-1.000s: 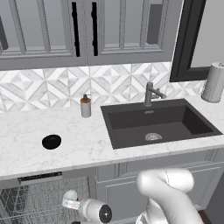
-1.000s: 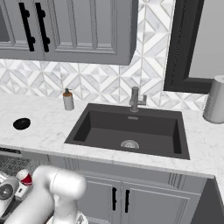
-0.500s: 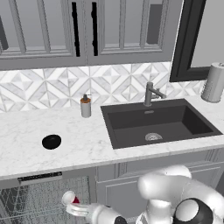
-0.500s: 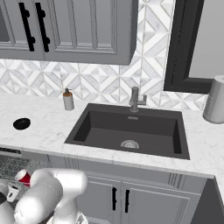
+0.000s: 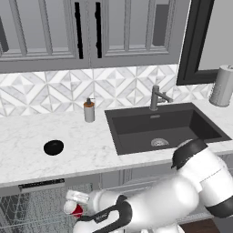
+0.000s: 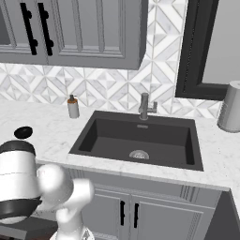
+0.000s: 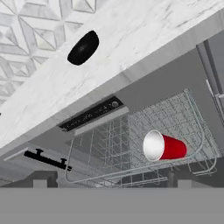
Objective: Pick up the cup and bowl from the counter, place them in the dishwasher, and close the dishwasher door.
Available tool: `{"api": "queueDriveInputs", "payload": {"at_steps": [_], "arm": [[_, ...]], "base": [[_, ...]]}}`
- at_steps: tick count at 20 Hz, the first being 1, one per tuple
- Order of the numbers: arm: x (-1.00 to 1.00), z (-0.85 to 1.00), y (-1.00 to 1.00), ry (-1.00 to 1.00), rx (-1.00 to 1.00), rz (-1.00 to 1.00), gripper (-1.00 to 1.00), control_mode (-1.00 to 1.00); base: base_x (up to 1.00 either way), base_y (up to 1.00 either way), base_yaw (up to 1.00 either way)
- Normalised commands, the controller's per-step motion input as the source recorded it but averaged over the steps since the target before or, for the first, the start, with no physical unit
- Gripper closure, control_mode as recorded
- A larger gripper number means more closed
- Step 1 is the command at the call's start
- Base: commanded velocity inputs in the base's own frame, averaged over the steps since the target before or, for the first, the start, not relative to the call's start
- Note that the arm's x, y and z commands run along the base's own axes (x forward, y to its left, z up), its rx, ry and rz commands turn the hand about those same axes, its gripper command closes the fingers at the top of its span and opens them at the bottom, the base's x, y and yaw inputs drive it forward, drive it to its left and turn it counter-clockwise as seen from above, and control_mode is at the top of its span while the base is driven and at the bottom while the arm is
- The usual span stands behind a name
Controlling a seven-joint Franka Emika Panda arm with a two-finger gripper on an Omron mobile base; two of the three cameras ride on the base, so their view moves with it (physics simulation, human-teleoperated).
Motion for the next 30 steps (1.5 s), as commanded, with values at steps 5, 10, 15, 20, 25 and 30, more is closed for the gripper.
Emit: {"api": "queueDriveInputs", "payload": {"at_steps": [5, 10, 15, 20, 25, 30], "arm": [[0.49, 0.09, 0.03, 0.13, -0.01, 0.0, -1.0, -1.0], [0.52, 0.0, 0.0, -0.03, 0.0, 0.08, -1.0, -1.0], [0.45, 0.0, 0.01, -0.19, -0.09, 0.1, -1.0, -1.0], [0.6, 0.0, 0.14, -0.26, -0.17, 0.01, -1.0, -1.0], [0.52, 0.0, 0.4, -0.25, -0.18, 0.01, -1.0, -1.0], [0.37, -0.13, 0.42, 0.02, -0.13, 0.0, -1.0, -1.0]], "base": [[0.0, 0.0, 0.0], [0.0, 0.0, 0.0], [0.0, 0.0, 0.0], [0.0, 0.0, 0.0], [0.0, 0.0, 0.0], [0.0, 0.0, 0.0]]}}
